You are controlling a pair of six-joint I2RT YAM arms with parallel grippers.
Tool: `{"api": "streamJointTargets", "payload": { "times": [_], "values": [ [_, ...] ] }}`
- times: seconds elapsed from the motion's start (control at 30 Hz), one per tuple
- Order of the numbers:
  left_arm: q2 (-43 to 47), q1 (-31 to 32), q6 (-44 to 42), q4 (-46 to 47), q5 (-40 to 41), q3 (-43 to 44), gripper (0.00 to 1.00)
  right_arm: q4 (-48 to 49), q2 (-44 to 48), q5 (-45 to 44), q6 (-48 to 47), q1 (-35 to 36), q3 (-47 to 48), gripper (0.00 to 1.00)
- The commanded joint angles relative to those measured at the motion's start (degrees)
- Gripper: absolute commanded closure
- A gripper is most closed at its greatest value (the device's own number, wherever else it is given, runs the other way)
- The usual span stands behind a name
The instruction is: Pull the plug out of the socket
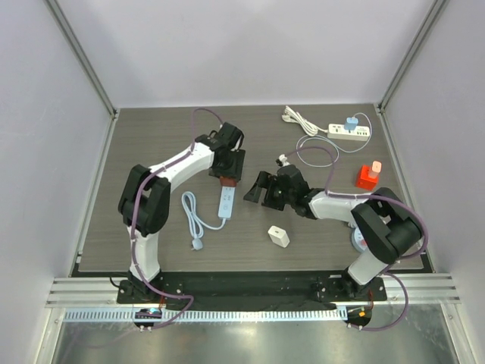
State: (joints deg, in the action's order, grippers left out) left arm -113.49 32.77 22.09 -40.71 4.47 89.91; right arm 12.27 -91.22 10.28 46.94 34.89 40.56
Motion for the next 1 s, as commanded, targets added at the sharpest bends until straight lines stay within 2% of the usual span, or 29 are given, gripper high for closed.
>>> {"api": "streamJointTargets", "payload": {
  "times": [0.0, 0.07, 0.1, 0.27, 0.47, 0.6, 0.7, 0.97],
  "values": [
    [5.73, -0.78, -0.47, 2.65, -0.6, -2.45, 0.86, 9.42, -2.72, 3.85, 1.4, 2.19, 1.98, 0.13],
    [9.33, -0.87, -0.12, 3.79, -1.04, -4.73, 0.99, 13.89, -4.05, 5.35, 1.66, 3.68, 1.98, 0.12],
    [10.73, -1.04, 0.15, 4.06, -1.48, -5.53, 1.0, 15.4, -5.27, 6.06, 1.93, 4.04, 1.9, 0.11],
    [20.3, -1.4, 1.55, 7.56, -2.71, -12.38, 1.0, 28.03, -9.58, 7.65, 5.09, 6.67, 0.67, 0.11],
    [27.62, -1.75, 2.79, 9.33, -3.68, -17.04, 1.0, 41.92, -14.68, 6.15, 9.66, 7.82, -0.91, 0.14],
    [29.99, -1.92, 2.52, 8.72, -4.12, -17.66, 1.0, 46.43, -16.35, 4.66, 10.02, 8.35, -1.09, 0.23],
    [30.61, -1.92, 2.61, 8.45, -4.21, -17.93, 1.0, 48.63, -17.41, 4.31, 9.23, 8.35, -0.74, 0.26],
    [31.05, -1.92, 2.52, 8.54, -5.96, -18.72, 1.0, 49.35, -18.47, 4.13, 7.21, 8.35, 1.01, 0.28]
  ]
}}
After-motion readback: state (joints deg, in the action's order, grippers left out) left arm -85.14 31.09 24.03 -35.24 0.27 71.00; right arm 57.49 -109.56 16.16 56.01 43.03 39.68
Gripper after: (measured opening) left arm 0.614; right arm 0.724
